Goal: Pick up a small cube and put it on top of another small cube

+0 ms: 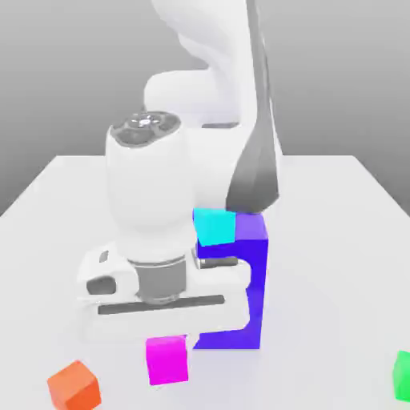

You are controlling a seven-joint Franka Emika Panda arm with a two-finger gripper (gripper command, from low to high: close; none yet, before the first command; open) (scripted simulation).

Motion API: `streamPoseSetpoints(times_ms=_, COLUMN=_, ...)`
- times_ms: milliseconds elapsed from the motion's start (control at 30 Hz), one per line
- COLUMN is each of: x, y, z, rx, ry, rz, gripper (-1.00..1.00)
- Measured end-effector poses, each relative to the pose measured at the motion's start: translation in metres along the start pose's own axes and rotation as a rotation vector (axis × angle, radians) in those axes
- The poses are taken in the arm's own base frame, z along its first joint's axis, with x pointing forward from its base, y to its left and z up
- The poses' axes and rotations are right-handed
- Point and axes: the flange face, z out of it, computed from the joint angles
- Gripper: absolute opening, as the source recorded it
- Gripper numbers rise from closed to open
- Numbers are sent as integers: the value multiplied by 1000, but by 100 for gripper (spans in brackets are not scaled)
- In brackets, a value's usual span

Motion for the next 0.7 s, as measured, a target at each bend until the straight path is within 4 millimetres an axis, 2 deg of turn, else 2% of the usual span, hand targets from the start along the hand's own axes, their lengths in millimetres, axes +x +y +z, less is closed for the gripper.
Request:
streamPoseSetpoints(times_ms=100, x=-45, y=-60, z=-3, rx=2, ry=-9, rz=-73, gripper=-100)
streamPoseSetpoints(times_ms=200, x=-100, y=-112, z=-1, rx=-10, ry=-16, rz=-152, gripper=-100)
streamPoseSetpoints(times_ms=267, x=-141, y=-144, z=11, rx=-28, ry=-19, rz=-209, gripper=-100)
streamPoseSetpoints(times_ms=333, x=-182, y=-175, z=42, rx=-46, ry=-21, rz=-267, gripper=-100)
streamPoseSetpoints(times_ms=367, x=-200, y=-187, z=61, rx=-53, ry=-22, rz=-291, gripper=100)
streamPoseSetpoints(times_ms=533, x=-200, y=-187, z=61, rx=-53, ry=-22, rz=-291, gripper=100)
streamPoseSetpoints(times_ms=567, x=-209, y=-192, z=71, rx=-57, ry=-22, rz=-303, gripper=100)
streamPoseSetpoints(times_ms=633, x=-215, y=-198, z=58, rx=-60, ry=-22, rz=-312, gripper=100)
streamPoseSetpoints(times_ms=700, x=-217, y=-201, z=30, rx=-61, ry=-22, rz=-314, gripper=100)
